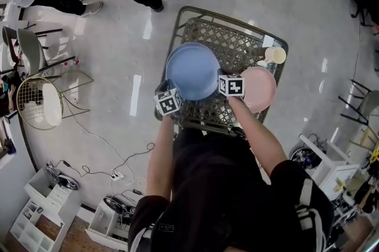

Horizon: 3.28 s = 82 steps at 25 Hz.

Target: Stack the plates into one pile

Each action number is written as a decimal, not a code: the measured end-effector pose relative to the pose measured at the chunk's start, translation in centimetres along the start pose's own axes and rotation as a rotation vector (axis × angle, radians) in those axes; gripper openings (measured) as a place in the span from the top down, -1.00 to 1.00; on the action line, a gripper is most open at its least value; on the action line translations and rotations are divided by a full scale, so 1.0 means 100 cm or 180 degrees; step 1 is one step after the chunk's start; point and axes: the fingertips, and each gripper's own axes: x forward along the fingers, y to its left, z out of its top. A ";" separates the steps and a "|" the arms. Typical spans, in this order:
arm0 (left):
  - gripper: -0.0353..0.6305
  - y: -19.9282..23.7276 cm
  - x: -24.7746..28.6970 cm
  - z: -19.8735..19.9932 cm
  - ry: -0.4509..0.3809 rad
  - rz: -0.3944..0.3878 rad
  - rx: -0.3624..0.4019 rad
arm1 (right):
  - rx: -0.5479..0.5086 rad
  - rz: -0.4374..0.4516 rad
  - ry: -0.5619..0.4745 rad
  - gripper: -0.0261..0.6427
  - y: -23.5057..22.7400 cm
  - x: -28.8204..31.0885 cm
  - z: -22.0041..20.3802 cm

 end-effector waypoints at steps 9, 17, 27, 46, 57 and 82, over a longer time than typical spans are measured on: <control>0.78 0.010 0.027 0.000 0.0241 -0.0012 0.0140 | 0.0061 -0.0154 0.0164 0.87 -0.004 0.026 0.004; 0.77 0.012 0.036 -0.001 0.0334 -0.0071 0.0101 | 0.0044 -0.0250 0.0225 0.87 -0.006 0.037 0.003; 0.62 0.007 0.038 0.002 0.0272 -0.0112 0.0080 | -0.0028 -0.0288 0.0130 0.82 -0.008 0.035 0.006; 0.75 -0.053 -0.035 0.020 -0.0265 -0.0319 0.0318 | -0.0010 -0.0033 -0.0673 0.86 -0.013 -0.057 -0.005; 0.85 -0.181 -0.075 0.024 -0.0582 -0.0909 0.0925 | 0.0229 -0.0010 -0.1150 0.89 -0.052 -0.132 -0.036; 0.84 -0.335 -0.021 -0.072 -0.0049 -0.1409 0.1585 | 0.1200 -0.0718 -0.0956 0.89 -0.218 -0.179 -0.192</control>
